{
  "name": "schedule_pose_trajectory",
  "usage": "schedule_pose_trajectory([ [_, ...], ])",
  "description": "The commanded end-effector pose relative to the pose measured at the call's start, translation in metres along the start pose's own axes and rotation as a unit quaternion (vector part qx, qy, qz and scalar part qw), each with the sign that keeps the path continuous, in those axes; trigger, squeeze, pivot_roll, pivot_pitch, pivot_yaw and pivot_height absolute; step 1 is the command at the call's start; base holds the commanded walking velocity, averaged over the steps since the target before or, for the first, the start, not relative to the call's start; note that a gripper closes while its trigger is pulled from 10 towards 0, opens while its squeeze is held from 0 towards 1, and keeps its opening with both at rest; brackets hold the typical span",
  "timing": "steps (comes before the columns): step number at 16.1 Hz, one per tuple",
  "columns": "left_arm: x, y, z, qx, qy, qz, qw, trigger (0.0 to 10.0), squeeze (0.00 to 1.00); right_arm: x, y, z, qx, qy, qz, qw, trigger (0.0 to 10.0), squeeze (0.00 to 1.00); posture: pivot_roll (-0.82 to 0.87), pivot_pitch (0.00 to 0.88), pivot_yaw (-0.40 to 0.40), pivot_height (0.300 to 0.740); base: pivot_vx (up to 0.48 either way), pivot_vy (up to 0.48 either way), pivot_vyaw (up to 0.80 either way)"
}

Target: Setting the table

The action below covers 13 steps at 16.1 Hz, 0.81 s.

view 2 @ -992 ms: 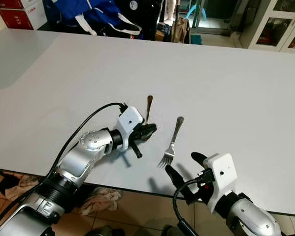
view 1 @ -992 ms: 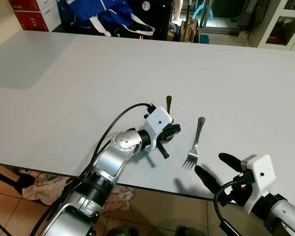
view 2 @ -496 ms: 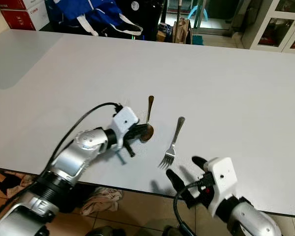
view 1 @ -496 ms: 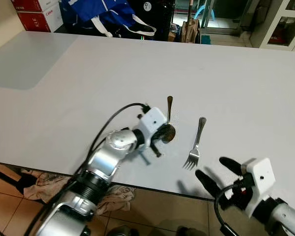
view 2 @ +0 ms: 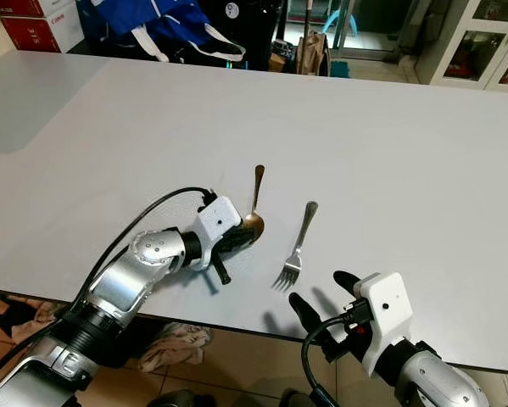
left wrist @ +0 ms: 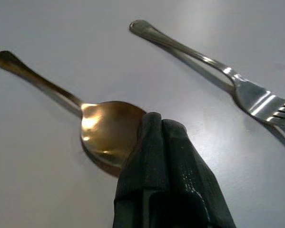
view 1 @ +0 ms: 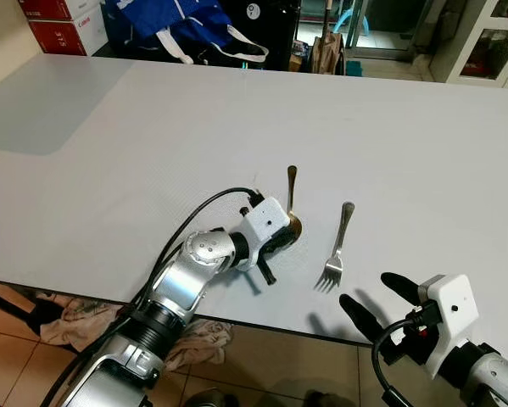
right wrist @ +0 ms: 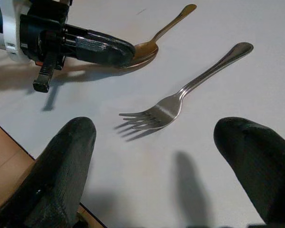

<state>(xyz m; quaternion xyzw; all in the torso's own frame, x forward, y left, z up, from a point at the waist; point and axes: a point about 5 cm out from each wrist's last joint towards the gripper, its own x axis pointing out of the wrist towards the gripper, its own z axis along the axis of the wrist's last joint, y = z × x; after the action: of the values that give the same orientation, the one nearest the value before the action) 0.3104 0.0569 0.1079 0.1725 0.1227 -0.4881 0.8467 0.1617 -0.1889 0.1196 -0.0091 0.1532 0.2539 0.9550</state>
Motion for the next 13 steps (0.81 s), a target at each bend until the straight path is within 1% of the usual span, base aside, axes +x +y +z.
schedule_pose_trajectory([
  [1,0.001,-0.004,0.007,0.021,-0.012,-0.015,1.0,10.0,0.0,-0.001,0.002,0.004,-0.007,-0.004,0.005,1.0,10.0,0.0,-0.15,0.077,0.048,0.74,0.0,0.0,0.0],
  [2,0.002,-0.006,0.011,0.035,-0.017,-0.028,0.999,10.0,0.0,-0.001,0.003,0.004,-0.007,-0.004,0.005,1.0,10.0,0.0,-0.15,0.078,0.047,0.74,0.0,0.0,0.0],
  [4,0.003,-0.007,0.011,0.041,-0.014,-0.031,0.999,10.0,0.0,-0.001,0.003,0.005,-0.007,-0.004,0.006,1.0,10.0,0.0,-0.15,0.078,0.048,0.74,0.0,0.0,0.0],
  [5,0.004,-0.005,0.012,0.039,-0.014,-0.025,0.999,10.0,0.0,-0.001,0.004,0.005,-0.007,-0.004,0.005,1.0,10.0,0.0,-0.15,0.078,0.048,0.74,0.0,0.0,0.0],
  [9,0.008,0.012,0.011,0.034,-0.001,0.034,0.999,10.0,0.0,-0.001,0.005,0.005,-0.006,-0.004,0.005,1.0,10.0,0.0,-0.15,0.08,0.05,0.74,0.0,0.0,0.0],
  [13,0.008,0.02,0.004,0.048,0.027,0.056,0.997,10.0,0.0,-0.002,0.006,0.005,-0.005,-0.004,0.003,1.0,10.0,0.0,-0.16,0.084,0.053,0.74,0.0,0.0,0.0],
])
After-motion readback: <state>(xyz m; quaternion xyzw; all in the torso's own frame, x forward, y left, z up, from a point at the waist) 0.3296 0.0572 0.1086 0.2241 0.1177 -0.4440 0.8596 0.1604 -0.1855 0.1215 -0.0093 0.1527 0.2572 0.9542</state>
